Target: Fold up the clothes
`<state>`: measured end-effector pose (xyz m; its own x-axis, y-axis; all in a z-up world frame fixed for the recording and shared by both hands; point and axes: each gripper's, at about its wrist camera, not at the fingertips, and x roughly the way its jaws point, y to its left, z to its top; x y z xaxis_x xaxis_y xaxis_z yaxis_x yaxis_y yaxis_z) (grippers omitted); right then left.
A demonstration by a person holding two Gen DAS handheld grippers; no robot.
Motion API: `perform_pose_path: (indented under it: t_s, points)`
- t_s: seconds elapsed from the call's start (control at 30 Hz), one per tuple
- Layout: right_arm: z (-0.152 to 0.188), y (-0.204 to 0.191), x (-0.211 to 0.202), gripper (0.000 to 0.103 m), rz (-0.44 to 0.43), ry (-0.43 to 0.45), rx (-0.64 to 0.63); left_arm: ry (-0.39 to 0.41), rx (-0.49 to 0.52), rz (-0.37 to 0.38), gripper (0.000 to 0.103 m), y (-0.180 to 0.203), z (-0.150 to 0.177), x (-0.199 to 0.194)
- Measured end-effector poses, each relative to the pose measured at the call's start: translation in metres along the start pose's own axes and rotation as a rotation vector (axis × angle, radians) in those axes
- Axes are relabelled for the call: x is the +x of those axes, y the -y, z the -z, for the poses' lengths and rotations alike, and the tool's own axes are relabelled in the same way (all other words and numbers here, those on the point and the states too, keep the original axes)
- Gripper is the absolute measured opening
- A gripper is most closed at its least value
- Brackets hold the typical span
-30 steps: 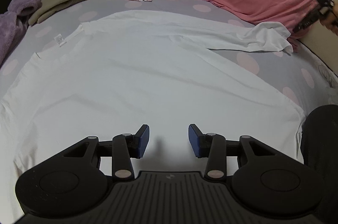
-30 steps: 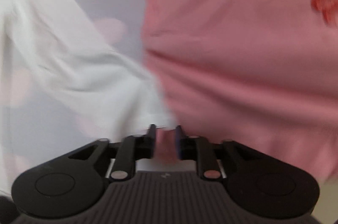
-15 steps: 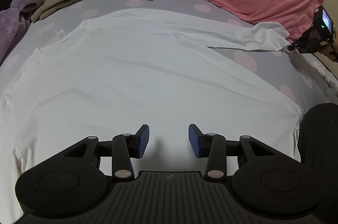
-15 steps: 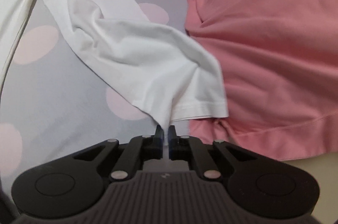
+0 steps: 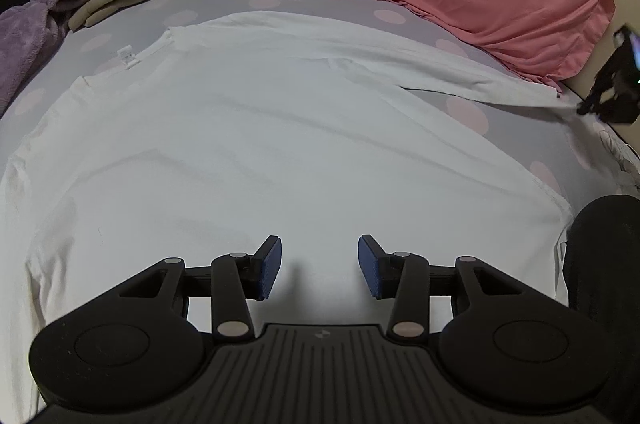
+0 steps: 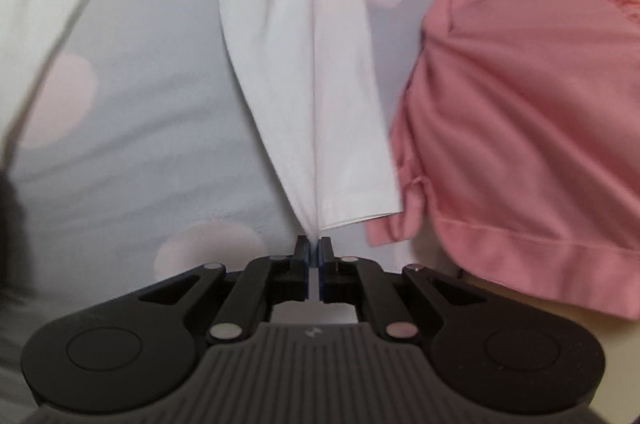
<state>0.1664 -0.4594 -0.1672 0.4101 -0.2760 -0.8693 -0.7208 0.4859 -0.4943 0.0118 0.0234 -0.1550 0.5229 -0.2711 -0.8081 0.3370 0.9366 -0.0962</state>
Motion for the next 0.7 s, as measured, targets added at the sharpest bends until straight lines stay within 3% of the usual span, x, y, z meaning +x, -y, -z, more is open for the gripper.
perform_pose_path:
  t_s: [0.13,0.2,0.37,0.47,0.57,0.7]
  points:
    - [-0.003,-0.011,0.015,0.006,0.011,-0.071,-0.021,0.002,-0.017,-0.018,0.040,-0.012,0.005,-0.006]
    - [-0.006,-0.012,0.009,0.015,-0.016,-0.087,-0.008,0.003,-0.030,-0.027,0.040,-0.018,0.007,-0.009]
    - [-0.033,0.009,-0.047,0.024,-0.112,0.093,0.163,-0.004,-0.052,-0.035,0.040,-0.024,0.013,-0.013]
    - [-0.063,0.022,-0.054,0.027,-0.170,0.195,0.206,-0.010,-0.059,-0.037,0.040,-0.026,0.017,-0.016]
    - [-0.099,0.043,-0.040,0.029,-0.223,0.282,0.249,-0.018,-0.057,-0.046,0.040,-0.026,0.020,-0.020]
    - [-0.142,0.090,0.011,0.028,-0.319,0.331,0.356,-0.025,-0.035,-0.088,0.040,-0.025,0.022,-0.036]
